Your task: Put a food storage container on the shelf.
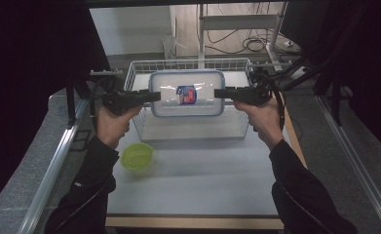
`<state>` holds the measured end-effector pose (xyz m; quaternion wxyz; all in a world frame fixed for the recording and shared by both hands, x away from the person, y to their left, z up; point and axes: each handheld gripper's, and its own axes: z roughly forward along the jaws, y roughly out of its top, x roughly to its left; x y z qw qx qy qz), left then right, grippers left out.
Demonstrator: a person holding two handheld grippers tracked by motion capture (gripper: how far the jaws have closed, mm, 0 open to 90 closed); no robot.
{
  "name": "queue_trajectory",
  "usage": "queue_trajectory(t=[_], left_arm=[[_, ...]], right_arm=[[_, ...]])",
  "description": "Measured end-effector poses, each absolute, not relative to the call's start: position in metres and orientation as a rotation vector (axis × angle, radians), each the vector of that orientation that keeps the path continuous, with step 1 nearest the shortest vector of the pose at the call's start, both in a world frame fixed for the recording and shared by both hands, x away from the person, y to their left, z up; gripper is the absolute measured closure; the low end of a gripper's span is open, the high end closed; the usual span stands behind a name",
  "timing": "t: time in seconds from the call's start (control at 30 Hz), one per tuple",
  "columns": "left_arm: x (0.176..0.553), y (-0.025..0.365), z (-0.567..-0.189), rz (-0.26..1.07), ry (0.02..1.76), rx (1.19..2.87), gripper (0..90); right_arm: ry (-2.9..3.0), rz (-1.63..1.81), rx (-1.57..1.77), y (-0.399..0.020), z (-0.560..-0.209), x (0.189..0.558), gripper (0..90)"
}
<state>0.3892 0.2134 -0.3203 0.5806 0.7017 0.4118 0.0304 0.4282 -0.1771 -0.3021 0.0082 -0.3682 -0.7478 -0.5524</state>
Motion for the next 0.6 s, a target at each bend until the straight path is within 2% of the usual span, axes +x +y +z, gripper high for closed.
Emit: queue_trajectory(t=[0.6], left_arm=[[0.44,0.212,-0.324,0.026,0.99,1.597,49.2]], right_arm=[[-2.32,-1.729,-1.222,-0.176,-0.295,0.473,52.5]])
